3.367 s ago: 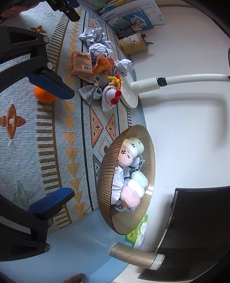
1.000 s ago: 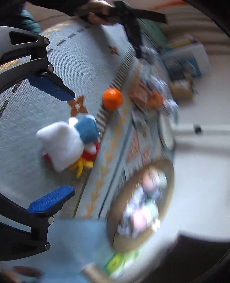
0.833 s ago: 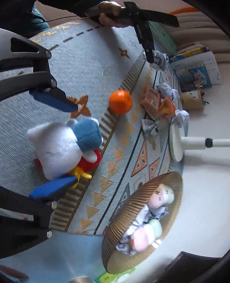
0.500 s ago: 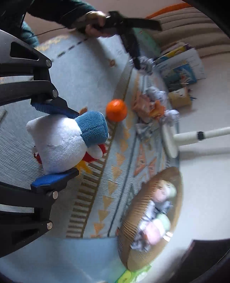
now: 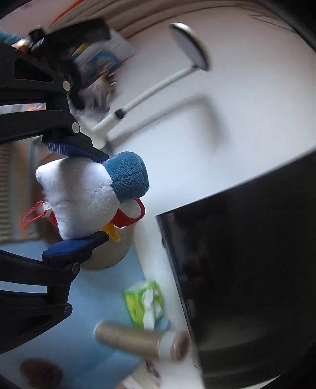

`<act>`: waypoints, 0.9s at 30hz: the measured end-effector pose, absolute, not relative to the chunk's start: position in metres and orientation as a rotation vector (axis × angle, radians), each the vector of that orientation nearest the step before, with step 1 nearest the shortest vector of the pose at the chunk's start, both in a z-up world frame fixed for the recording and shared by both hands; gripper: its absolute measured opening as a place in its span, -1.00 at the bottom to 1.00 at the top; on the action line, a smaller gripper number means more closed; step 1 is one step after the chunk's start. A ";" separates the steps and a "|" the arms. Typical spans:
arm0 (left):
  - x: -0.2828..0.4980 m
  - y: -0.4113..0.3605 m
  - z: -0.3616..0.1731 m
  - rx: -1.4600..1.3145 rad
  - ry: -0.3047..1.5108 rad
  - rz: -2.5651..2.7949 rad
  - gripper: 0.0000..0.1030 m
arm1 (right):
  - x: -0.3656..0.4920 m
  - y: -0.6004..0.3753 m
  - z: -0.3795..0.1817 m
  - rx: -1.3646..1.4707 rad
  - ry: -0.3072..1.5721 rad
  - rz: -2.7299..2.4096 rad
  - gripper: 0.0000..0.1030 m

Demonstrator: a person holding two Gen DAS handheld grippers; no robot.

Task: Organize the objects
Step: 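Carry the white plush and paper ball over the woven bowl and open both tools, then withdraw both tools back over the rug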

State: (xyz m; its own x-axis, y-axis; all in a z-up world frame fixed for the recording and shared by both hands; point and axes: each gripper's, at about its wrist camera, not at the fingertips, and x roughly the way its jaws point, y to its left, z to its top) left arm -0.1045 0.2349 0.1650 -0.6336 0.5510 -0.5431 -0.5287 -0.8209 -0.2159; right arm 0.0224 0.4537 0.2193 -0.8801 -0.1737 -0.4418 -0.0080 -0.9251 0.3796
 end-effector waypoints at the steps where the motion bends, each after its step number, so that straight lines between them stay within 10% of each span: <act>1: -0.115 0.244 0.160 -0.833 -0.069 2.390 0.01 | 0.011 0.465 0.212 0.697 -0.639 -2.857 0.10; 6: -0.147 0.281 0.140 -0.879 -0.093 2.362 0.04 | -0.047 0.480 0.184 0.812 -0.659 -2.940 0.12; 9: -0.158 0.294 0.132 -0.933 -0.007 2.401 0.89 | -0.084 0.478 0.170 0.930 -0.588 -2.988 0.56; 27: -0.029 0.100 0.198 -0.698 -0.081 2.684 0.99 | 0.005 0.402 0.195 0.922 -0.521 -2.765 0.60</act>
State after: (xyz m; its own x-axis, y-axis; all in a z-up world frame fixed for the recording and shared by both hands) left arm -0.0287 0.1001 0.1985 -0.8111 0.3614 -0.4598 -0.3329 -0.9317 -0.1451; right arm 0.0047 0.4015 0.1951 -0.7913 -0.2765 -0.5453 0.0592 -0.9224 0.3817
